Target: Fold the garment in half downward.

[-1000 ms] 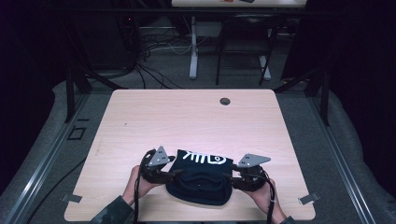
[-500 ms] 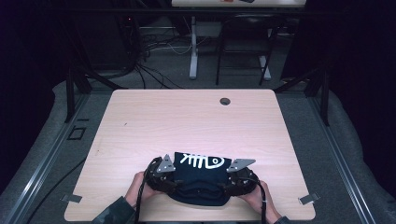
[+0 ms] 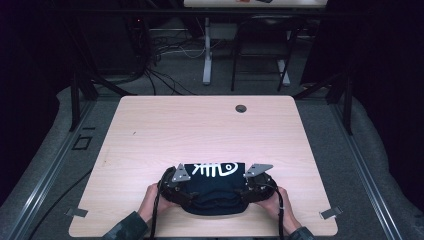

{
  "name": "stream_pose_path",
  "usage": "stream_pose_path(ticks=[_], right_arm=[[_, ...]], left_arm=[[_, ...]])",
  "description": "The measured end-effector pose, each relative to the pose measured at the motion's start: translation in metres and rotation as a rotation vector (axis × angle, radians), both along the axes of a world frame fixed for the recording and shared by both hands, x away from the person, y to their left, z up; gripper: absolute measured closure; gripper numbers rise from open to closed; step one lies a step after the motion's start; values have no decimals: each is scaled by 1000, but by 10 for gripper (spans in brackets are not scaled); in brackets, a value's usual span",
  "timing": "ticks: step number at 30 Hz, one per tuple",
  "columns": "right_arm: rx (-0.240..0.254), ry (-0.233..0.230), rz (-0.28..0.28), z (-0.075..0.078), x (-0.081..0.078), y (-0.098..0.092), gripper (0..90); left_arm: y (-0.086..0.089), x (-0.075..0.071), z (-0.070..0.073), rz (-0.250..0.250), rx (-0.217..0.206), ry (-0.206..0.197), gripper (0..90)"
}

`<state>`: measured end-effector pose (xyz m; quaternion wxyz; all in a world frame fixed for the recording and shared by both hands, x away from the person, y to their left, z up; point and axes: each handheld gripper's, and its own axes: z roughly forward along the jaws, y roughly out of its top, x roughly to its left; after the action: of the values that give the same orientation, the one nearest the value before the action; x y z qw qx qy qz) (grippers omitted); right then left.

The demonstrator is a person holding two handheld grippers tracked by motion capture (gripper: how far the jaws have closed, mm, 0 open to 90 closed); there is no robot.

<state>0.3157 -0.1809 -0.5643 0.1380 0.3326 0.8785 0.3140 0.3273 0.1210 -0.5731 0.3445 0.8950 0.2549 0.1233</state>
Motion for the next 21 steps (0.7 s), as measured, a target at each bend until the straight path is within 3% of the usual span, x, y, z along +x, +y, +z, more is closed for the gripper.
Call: stream_pose_path(ticks=[14, 21], right_arm=[[-15, -12, -62, -1, 19, -2, 212], [-4, -48, -75, 4, 15, -3, 155]], left_arm=[[-3, 23, -2, 28, -14, 21, 139], [2, 21, 7, 47, -55, -14, 94]])
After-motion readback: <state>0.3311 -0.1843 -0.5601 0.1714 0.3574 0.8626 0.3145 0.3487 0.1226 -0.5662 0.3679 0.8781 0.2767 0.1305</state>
